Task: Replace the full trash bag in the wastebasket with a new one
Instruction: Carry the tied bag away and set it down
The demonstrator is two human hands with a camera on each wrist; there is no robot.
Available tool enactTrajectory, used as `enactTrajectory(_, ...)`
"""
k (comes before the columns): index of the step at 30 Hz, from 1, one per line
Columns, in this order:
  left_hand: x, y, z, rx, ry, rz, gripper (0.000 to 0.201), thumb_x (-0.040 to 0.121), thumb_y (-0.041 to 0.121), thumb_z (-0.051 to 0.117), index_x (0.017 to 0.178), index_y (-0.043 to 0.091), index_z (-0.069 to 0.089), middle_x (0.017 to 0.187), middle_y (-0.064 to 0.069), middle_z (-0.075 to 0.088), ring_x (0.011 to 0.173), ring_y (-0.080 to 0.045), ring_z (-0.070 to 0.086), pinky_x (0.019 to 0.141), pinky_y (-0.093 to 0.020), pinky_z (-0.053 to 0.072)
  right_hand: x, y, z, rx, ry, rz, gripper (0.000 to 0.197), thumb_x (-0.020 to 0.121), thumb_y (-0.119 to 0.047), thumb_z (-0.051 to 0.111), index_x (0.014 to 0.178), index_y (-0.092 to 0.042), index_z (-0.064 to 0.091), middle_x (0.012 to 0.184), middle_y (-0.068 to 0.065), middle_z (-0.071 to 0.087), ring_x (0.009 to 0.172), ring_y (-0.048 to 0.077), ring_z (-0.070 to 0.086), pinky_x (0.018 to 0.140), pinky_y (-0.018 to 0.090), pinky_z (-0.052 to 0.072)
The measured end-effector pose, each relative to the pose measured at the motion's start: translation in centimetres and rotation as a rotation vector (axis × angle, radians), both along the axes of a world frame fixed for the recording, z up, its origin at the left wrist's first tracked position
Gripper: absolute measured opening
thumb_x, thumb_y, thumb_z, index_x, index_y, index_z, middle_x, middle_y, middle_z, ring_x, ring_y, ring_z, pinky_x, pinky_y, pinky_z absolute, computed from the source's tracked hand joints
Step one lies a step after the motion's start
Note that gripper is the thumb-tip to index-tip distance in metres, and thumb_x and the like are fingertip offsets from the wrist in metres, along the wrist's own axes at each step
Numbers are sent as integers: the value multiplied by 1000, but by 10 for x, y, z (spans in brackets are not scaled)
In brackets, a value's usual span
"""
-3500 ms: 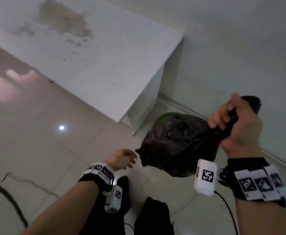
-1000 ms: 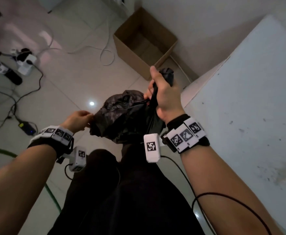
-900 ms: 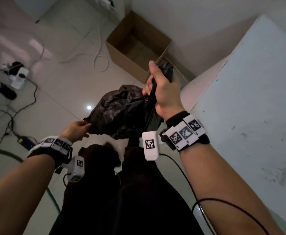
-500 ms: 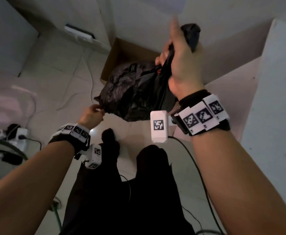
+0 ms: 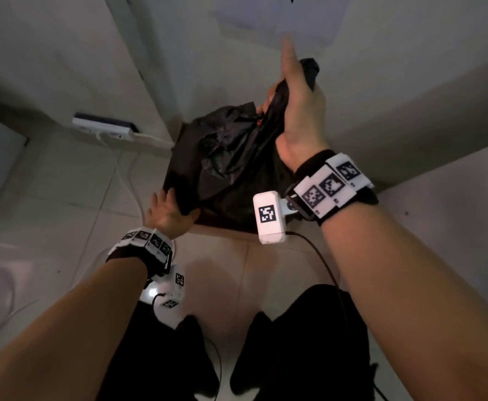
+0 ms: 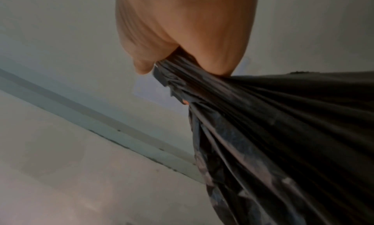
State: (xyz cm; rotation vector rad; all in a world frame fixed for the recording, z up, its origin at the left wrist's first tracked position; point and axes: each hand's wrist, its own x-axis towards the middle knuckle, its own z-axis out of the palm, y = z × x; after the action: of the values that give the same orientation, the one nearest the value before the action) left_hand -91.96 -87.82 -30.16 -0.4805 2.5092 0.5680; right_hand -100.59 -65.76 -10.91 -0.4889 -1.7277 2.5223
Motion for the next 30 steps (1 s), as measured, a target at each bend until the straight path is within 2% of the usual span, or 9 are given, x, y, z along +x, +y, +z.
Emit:
enactTrajectory(2,-13,1,-29,-76,-14,-42,112,80,73,57,158,11,8,167,-14,6,154,-34,2,124,-49,12,-20,-9,-44,-144,-41,-8,25,79,-34,56,66,-13,51,58,6,46,53,24,46,55,31,43)
enactTrajectory(4,-19,4,-49,-72,-7,-48,119,78,79,54,159,11,-2,168,-13,-4,155,-32,-4,125,-50,8,-36,-19,-89,-114,-108,-2,15,71,-25,48,73,-11,52,61,7,52,59,25,50,60,33,45)
enactTrajectory(7,-20,7,-72,-99,7,-73,126,75,86,48,158,7,-6,167,-17,-8,154,-35,-8,124,-52,5,-53,-22,-161,643,-136,242,34,69,-30,53,98,-15,61,96,12,64,93,31,61,89,41,51)
enactTrajectory(9,-18,10,-82,-132,42,-90,127,74,87,45,157,6,-8,166,-22,-9,153,-39,-9,124,-54,4,-55,-21,-202,1166,-229,533,41,75,-35,62,114,-24,65,121,13,55,115,33,53,102,40,46)
enactTrajectory(12,-18,10,-92,-130,87,-70,125,77,84,46,157,6,-9,165,-25,-10,153,-40,-9,124,-54,4,-51,-26,-251,1440,-319,781,34,77,-25,66,111,-18,69,121,14,62,112,34,61,96,35,52)
enactTrajectory(15,-19,6,-98,-152,130,-73,123,78,82,46,157,4,-7,165,-25,-6,153,-41,-6,123,-54,8,-58,-32,-286,1488,-416,878,36,79,-28,65,109,-8,69,117,16,67,107,36,65,85,31,52)
enactTrajectory(17,-18,5,-101,-163,139,-81,121,79,80,46,157,3,-6,165,-25,-5,153,-41,-5,122,-54,8,-67,-32,-301,1488,-450,908,45,81,-34,60,117,-7,66,124,16,64,111,36,62,88,32,51)
enactTrajectory(25,-6,-1,-66,-57,52,-110,99,89,68,47,160,14,4,167,-17,-8,155,-33,-6,125,-52,3,-53,-12,-238,1365,-374,815,43,89,-34,62,128,-14,62,132,10,62,118,30,61,98,38,52)
enactTrajectory(30,63,1,23,91,-91,-66,76,94,54,53,156,17,28,167,-14,11,153,-30,14,123,-38,15,11,12,-139,1203,-375,739,23,87,-41,66,92,-20,72,89,-1,73,93,18,67,82,22,47)
